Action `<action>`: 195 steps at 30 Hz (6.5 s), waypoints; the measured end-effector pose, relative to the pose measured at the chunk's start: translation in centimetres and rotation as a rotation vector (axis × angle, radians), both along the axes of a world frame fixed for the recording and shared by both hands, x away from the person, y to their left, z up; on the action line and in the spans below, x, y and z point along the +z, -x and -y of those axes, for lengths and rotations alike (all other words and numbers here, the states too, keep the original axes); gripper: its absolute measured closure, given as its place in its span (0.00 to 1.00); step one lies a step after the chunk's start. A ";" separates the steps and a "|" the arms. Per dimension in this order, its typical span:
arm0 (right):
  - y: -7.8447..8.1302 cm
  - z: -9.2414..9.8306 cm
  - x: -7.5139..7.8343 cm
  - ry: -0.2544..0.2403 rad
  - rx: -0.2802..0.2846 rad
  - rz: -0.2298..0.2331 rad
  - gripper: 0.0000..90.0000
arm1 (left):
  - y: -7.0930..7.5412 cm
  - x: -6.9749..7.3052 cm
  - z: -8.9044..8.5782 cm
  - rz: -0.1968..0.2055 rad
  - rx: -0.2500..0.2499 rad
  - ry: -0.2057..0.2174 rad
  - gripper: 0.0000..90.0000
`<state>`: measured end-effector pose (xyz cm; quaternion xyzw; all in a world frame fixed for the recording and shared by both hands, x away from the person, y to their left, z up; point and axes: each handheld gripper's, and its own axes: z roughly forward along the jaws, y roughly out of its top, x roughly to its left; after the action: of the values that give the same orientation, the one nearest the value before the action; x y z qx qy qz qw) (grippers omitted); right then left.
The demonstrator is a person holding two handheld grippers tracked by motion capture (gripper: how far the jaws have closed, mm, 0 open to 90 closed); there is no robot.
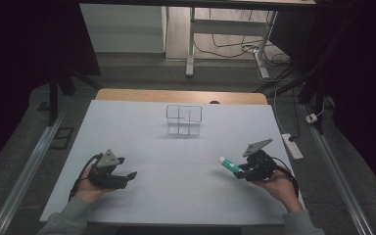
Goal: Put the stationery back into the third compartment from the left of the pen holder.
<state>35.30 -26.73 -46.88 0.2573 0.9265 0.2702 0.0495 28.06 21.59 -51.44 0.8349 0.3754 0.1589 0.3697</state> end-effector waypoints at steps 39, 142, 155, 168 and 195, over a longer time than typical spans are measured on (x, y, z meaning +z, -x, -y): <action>0.4 -6.7 -0.9 -0.045 0.084 -0.057 0.72 | 0.1 2.0 4.8 0.098 -0.128 -0.067 0.28; -0.3 -9.9 0.3 -0.356 0.096 -0.073 0.41 | -2.2 1.2 13.2 0.148 -0.500 -0.270 0.73; -0.5 -7.8 0.3 -0.474 -0.035 0.008 0.28 | -2.6 2.0 11.4 0.202 -0.397 -0.168 0.73; 0.3 -8.9 -0.7 -0.621 -0.072 0.018 0.30 | -2.6 2.4 11.1 0.230 -0.336 -0.079 0.73; 0.7 -9.9 -0.8 -0.731 -0.041 0.020 0.70 | -2.5 1.1 13.6 0.192 -0.346 -0.104 0.72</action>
<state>34.60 -16.80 -47.65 0.2740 0.7627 0.5850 -0.0310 30.55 7.95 -50.31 0.8860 0.1808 0.1914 0.3818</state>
